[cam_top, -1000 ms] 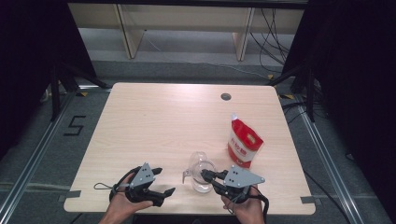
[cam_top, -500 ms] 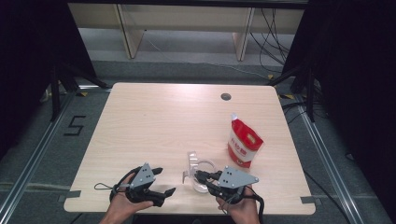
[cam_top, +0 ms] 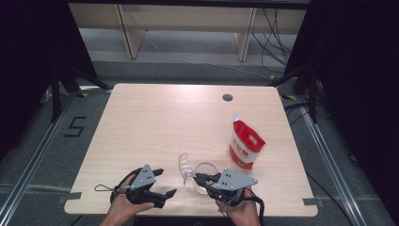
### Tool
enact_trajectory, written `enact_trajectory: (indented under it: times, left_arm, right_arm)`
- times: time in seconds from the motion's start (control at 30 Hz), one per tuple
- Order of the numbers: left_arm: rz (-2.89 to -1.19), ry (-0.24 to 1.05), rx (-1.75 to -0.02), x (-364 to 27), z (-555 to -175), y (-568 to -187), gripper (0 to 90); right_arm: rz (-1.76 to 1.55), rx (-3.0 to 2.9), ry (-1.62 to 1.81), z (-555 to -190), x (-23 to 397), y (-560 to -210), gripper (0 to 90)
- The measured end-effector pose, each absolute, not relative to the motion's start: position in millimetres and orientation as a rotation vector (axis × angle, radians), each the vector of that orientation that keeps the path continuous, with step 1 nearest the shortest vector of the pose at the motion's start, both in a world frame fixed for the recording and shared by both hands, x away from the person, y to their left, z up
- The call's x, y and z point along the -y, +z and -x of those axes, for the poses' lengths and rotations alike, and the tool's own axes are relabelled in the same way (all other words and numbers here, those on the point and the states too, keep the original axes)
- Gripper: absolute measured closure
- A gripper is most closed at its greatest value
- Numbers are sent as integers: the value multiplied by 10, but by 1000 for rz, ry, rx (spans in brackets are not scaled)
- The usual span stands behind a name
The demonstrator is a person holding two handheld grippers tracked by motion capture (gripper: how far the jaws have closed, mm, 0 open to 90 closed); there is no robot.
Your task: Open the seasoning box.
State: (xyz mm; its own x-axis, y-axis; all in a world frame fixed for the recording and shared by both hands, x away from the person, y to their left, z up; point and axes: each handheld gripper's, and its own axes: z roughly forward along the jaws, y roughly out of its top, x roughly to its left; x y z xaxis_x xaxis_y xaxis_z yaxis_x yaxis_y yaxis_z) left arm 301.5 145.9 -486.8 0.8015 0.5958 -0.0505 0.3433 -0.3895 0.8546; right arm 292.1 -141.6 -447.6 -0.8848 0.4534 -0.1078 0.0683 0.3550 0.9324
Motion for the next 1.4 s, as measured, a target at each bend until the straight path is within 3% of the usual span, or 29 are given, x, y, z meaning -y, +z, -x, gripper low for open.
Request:
enact_trajectory:
  times: [1.4]
  left_arm:
    - [-2001,318,-719,-1460,-3022,-4879,169]
  right_arm:
    - [-752,-2148,1471,-2790,2288,-4547,661]
